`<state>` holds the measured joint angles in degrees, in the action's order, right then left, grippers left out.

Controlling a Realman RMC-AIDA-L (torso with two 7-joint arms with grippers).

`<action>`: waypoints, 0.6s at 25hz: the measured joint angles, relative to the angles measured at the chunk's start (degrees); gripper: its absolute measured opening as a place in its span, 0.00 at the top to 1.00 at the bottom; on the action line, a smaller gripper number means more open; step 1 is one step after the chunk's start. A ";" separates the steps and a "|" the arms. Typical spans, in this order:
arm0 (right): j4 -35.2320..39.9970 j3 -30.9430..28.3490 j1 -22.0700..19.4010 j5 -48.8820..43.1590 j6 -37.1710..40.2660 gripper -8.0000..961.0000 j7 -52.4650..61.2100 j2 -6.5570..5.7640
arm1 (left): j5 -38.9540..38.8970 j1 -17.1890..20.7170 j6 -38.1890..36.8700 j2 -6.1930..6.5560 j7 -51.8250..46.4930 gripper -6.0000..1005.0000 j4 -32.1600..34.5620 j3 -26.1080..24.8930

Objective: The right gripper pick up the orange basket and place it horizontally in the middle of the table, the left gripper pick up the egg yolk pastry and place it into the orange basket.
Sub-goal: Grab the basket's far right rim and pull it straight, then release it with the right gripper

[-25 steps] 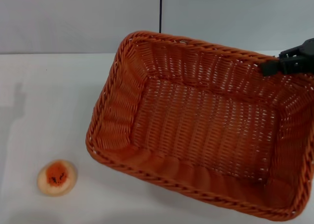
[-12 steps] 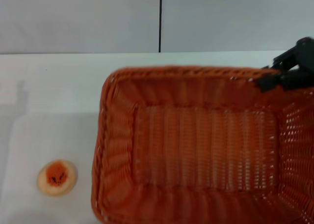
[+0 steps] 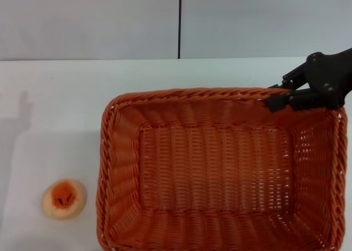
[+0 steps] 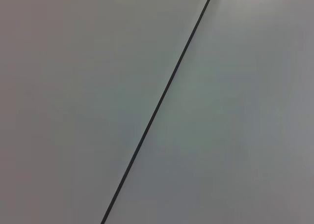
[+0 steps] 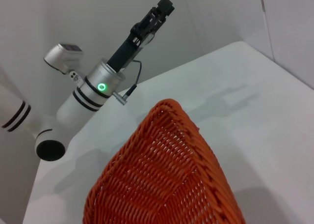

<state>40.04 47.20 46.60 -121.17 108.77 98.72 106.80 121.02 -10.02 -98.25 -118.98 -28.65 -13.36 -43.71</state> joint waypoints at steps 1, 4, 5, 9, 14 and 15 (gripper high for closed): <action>-0.10 0.00 0.01 0.00 -0.21 0.82 -0.17 0.18 | 0.00 0.00 -0.01 -0.01 0.00 0.39 0.00 0.01; -0.02 0.23 -0.11 -0.27 -0.96 0.81 -0.29 0.85 | 0.00 0.01 -0.11 -0.02 -0.01 0.40 -0.07 0.03; 0.01 0.54 -0.16 -0.89 -1.66 0.81 -0.35 1.13 | 0.00 0.00 -0.13 -0.02 -0.02 0.40 -0.12 0.03; -0.41 1.05 -0.04 -1.91 -2.82 0.81 -0.39 1.39 | 0.00 -0.11 -0.08 -0.02 -0.46 0.40 -0.18 0.03; -1.07 2.68 0.23 -2.99 -5.50 0.81 -0.92 1.97 | 0.00 -0.53 -0.02 0.01 -0.70 0.40 -0.18 0.03; -1.29 3.09 0.40 -3.01 -5.97 0.81 -0.93 2.05 | 0.00 -0.63 -0.02 0.02 -0.70 0.40 -0.18 0.03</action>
<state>38.74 50.29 47.00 -124.18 102.80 97.79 108.85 121.02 -10.65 -98.27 -118.96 -29.35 -13.54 -43.68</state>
